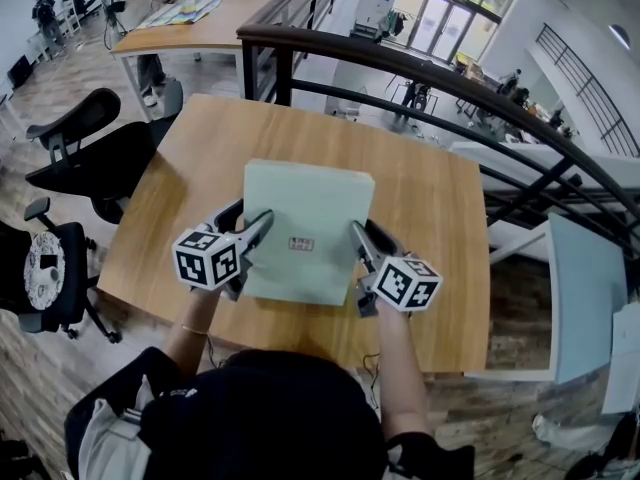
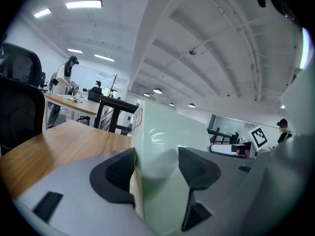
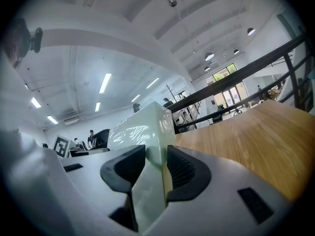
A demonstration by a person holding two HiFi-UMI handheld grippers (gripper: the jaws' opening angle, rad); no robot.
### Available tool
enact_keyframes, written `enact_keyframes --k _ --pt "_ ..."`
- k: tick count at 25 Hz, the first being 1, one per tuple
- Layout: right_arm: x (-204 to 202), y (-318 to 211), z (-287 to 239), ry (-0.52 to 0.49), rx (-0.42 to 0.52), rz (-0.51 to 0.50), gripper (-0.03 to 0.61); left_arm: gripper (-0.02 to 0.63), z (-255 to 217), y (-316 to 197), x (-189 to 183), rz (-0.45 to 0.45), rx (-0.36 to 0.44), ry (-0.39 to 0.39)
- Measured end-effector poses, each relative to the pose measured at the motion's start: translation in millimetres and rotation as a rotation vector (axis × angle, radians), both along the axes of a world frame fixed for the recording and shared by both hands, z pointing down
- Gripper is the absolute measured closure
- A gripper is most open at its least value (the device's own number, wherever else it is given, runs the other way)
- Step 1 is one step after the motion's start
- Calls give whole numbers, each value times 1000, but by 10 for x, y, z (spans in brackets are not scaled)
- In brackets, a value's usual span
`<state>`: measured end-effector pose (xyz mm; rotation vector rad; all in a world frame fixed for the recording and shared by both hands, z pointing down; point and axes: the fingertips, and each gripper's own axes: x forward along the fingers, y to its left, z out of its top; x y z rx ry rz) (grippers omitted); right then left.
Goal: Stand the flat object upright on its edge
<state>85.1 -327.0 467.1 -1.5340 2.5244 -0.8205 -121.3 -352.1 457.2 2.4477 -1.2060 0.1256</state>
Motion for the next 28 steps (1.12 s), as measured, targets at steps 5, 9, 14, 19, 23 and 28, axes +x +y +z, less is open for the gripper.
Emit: enact_keyframes --k 5,9,14,19,23,28 --pt "23 1 -41 -5 8 15 434 327 -61 -42 22 9 17 -12" --pt "34 -3 -115 -4 16 17 434 327 -113 -63 44 21 20 -12" --pt "39 -53 -199 -1 35 22 434 327 -153 -127 58 32 25 -2" --pt "77 -119 -254 1 42 30 434 327 -171 -199 91 37 25 2" --pt "97 -205 -313 -2 62 38 434 327 -197 -289 116 40 34 10" --pt "138 -302 -325 -16 66 55 434 327 -195 -396 148 45 31 22"
